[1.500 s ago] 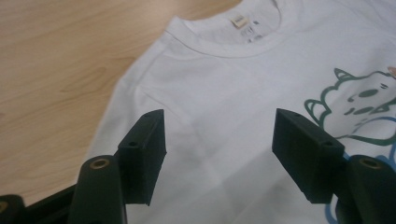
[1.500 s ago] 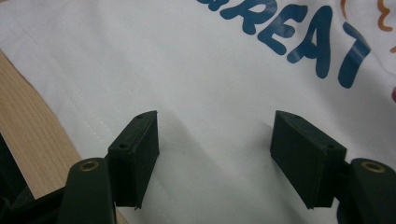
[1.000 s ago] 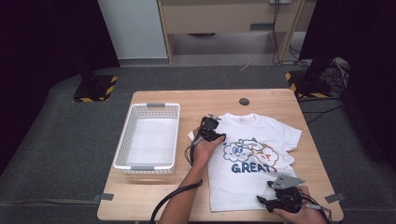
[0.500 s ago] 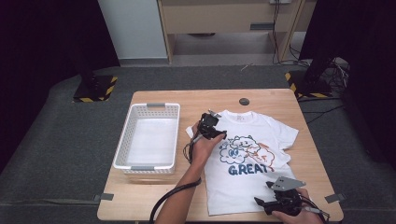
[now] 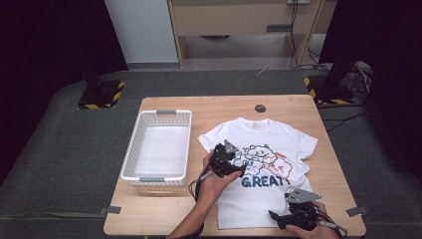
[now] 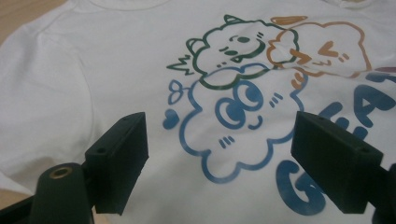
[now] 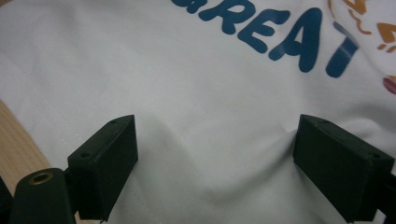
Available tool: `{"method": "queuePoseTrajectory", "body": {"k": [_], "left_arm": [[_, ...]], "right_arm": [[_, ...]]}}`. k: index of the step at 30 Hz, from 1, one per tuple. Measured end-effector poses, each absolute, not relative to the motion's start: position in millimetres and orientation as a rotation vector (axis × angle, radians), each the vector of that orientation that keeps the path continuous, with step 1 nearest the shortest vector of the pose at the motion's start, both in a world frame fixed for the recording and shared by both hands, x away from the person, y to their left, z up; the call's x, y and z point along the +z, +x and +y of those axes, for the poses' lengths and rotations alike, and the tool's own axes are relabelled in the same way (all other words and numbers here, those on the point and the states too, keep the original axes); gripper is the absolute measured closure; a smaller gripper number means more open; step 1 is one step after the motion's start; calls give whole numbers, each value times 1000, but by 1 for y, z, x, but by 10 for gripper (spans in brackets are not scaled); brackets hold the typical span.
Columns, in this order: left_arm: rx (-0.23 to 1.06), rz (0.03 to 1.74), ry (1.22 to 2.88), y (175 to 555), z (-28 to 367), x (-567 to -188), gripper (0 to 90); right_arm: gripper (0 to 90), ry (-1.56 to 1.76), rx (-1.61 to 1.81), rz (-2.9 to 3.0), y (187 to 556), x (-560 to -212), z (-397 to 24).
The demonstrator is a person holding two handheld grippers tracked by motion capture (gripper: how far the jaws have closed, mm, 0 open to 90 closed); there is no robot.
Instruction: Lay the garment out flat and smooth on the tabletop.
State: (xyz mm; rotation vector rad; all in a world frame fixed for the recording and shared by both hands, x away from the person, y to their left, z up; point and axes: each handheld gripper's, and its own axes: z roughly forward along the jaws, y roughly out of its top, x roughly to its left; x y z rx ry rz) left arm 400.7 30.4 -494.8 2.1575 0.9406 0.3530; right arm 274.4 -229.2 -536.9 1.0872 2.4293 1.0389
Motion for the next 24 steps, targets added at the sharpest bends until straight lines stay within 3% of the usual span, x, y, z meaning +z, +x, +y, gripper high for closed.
{"method": "queuePoseTrajectory", "body": {"k": [5,12,24], "left_arm": [[346,932,2170,386,33,-503,153],[339,933,2179,371,36,-510,67],[363,959,2189,357,47,-513,58]], "right_arm": [[128,1089,1085,2429,278,-528,-230],[79,1209,1214,2274,303,-501,-273],[90,1374,1155,2144,351,-501,-318]]}}
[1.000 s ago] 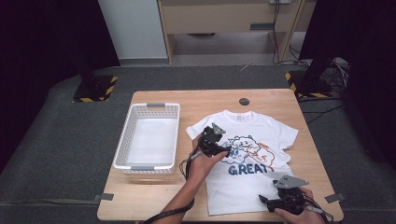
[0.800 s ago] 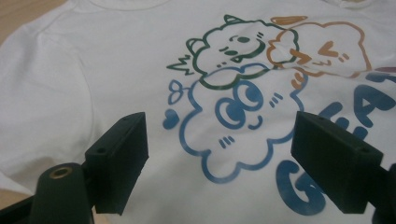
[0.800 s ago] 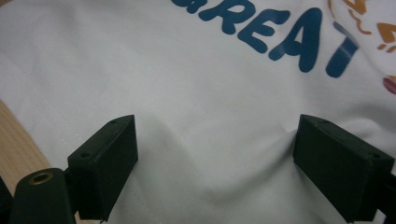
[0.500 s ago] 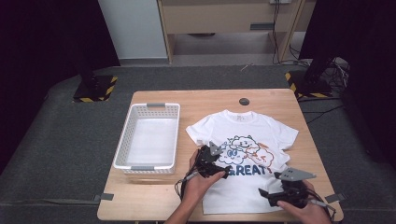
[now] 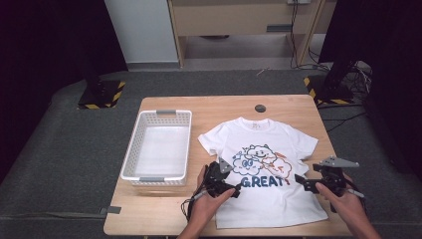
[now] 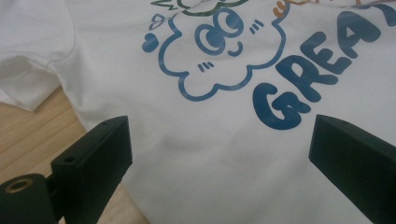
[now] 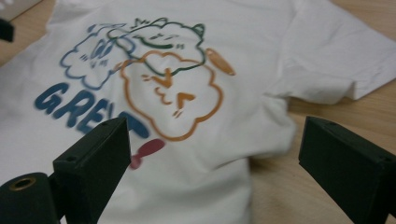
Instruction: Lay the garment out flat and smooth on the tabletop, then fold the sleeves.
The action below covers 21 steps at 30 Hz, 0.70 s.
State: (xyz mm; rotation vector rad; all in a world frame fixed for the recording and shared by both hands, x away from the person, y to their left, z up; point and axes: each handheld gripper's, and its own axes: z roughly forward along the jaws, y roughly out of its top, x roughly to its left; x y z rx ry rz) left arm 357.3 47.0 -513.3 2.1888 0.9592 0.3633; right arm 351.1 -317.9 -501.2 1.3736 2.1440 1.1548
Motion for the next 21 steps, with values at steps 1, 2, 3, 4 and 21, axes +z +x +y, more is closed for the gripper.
{"method": "queuePoseTrajectory", "body": {"k": [1,2,3,4,21], "left_arm": [[365,960,2189,356,48,-514,58],[368,959,2195,354,49,-515,58],[376,949,2214,351,49,-519,57],[376,949,2214,351,49,-519,58],[386,912,2228,348,60,-537,45]], "right_arm": [[90,1374,1155,2144,351,-501,-318],[94,1401,1141,2124,362,-503,-326],[96,1420,1135,2114,368,-503,-329],[98,1435,1128,2109,374,-504,-332],[170,1566,1085,2026,450,-521,-362]]}}
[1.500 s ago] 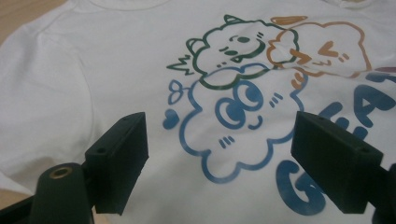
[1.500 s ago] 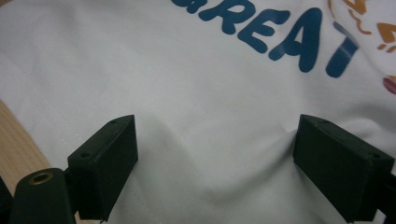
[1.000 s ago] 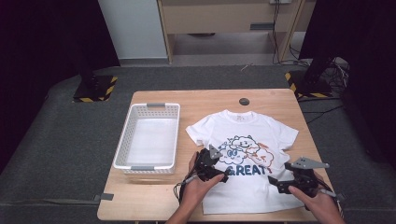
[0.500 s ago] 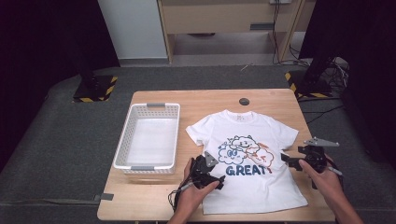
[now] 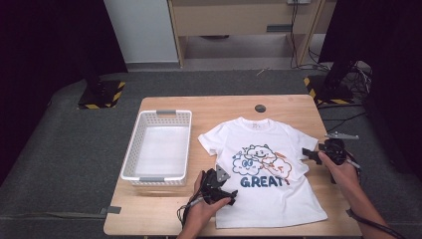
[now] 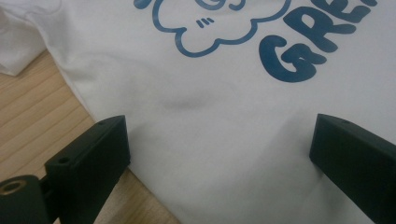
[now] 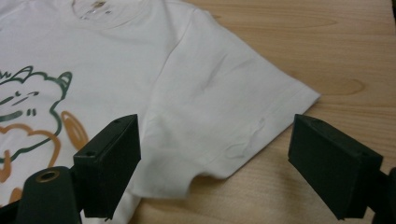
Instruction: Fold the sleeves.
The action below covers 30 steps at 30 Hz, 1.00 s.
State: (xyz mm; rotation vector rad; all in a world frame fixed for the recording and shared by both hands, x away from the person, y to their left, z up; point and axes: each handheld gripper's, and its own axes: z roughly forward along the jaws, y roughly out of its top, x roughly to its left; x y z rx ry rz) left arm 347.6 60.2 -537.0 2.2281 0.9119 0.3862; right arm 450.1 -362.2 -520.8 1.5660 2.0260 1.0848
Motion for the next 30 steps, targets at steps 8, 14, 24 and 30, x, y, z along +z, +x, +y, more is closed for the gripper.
{"method": "queuePoseTrajectory", "body": {"k": [8,14,24,30], "left_arm": [[369,915,2219,350,71,-538,41],[371,914,2217,350,72,-538,38],[372,894,2203,350,74,-540,36],[374,897,2201,349,74,-540,35]], "right_arm": [[224,1587,1032,2012,467,-522,-369],[250,1599,1003,2014,473,-526,-370],[312,1619,969,1981,482,-533,-377],[395,1595,959,1985,486,-533,-377]]}}
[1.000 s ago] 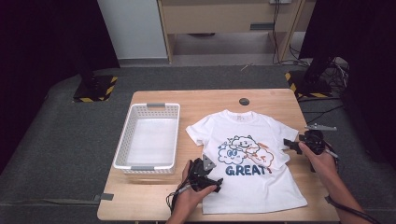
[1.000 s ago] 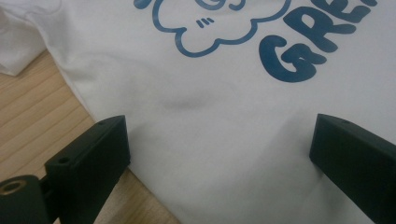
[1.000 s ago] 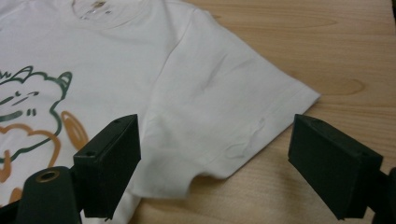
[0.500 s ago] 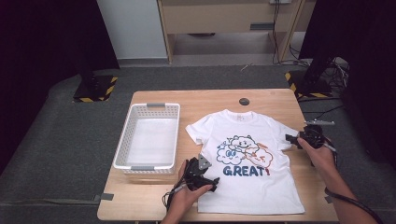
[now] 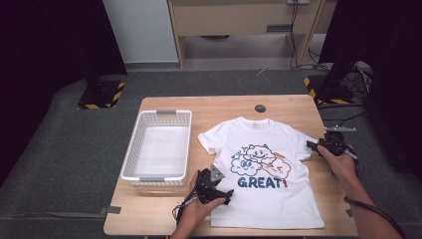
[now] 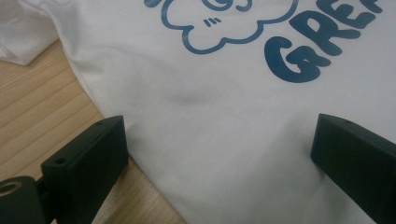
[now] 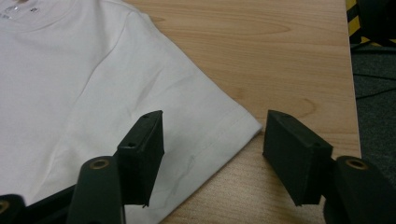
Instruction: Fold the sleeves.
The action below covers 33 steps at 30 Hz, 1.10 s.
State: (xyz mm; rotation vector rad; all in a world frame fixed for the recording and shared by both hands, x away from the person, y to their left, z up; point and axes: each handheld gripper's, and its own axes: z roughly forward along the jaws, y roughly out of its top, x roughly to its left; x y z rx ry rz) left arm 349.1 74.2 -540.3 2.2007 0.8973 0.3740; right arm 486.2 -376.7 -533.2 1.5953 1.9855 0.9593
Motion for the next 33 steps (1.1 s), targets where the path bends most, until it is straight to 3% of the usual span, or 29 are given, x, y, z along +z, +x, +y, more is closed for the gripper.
{"method": "queuePoseTrajectory", "body": {"k": [7,11,12,13,17,23,33], "left_arm": [[375,899,2201,349,74,-540,35],[375,899,2200,349,74,-540,36],[375,899,2200,349,74,-540,36],[375,901,2200,349,74,-540,36],[376,901,2199,349,74,-540,35],[379,909,2197,348,74,-540,35],[381,911,2197,348,73,-540,35]], "right_arm": [[524,1551,956,2022,487,-533,-371],[700,1522,947,2054,488,-531,-365],[700,1522,947,2054,488,-531,-365],[772,1526,938,2060,489,-531,-363],[852,1511,964,2059,487,-525,-360],[858,1471,976,2079,485,-511,-349],[857,1355,921,2178,487,-490,-295]]}}
